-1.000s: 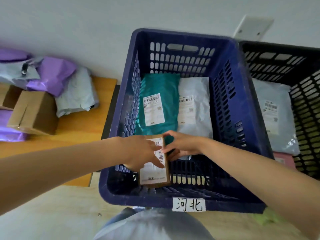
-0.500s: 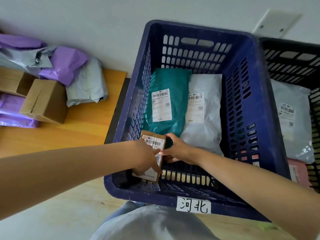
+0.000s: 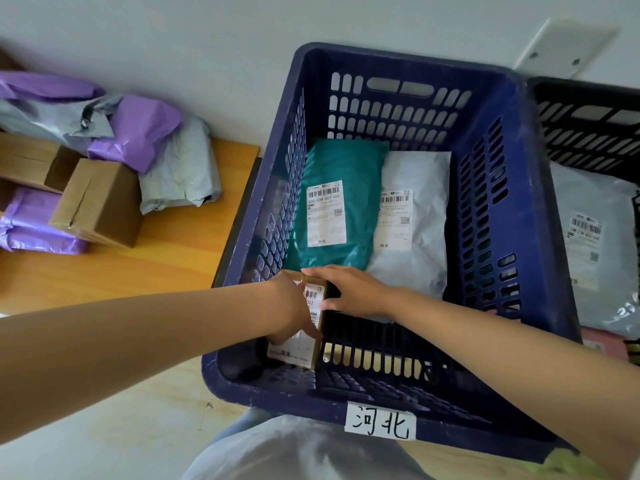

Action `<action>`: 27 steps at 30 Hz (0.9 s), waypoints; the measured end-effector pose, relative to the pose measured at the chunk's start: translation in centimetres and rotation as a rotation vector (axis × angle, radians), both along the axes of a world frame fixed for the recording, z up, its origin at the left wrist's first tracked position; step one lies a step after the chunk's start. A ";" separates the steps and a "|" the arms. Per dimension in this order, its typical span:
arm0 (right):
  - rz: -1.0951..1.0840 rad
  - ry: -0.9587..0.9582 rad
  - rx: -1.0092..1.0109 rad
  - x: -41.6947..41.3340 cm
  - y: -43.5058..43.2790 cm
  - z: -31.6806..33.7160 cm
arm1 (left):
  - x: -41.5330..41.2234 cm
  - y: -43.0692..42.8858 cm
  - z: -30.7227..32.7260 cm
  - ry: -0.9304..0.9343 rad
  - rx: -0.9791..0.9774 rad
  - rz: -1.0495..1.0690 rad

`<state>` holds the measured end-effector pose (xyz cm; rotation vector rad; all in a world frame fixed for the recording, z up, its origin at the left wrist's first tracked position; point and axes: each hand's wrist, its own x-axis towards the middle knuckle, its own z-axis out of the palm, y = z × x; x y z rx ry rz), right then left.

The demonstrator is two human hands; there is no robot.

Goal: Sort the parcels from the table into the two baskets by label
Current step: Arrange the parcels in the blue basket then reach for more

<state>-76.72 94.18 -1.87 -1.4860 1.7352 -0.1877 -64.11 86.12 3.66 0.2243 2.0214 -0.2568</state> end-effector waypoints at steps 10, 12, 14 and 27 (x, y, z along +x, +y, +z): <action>0.003 -0.049 0.042 -0.6 -1.1 -1.0 | -1.0 -0.3 0.3 -0.043 -0.053 0.092; -0.006 -0.076 0.056 -0.8 -1.3 -1.2 | -1.2 -0.3 0.2 -0.059 -0.053 0.120; -0.011 -0.090 0.062 -0.9 -1.5 -1.2 | -1.4 -0.1 0.4 -0.066 -0.043 0.144; -0.461 -0.433 0.005 -4.4 -4.8 4.4 | -3.6 -2.3 3.3 0.282 0.087 0.355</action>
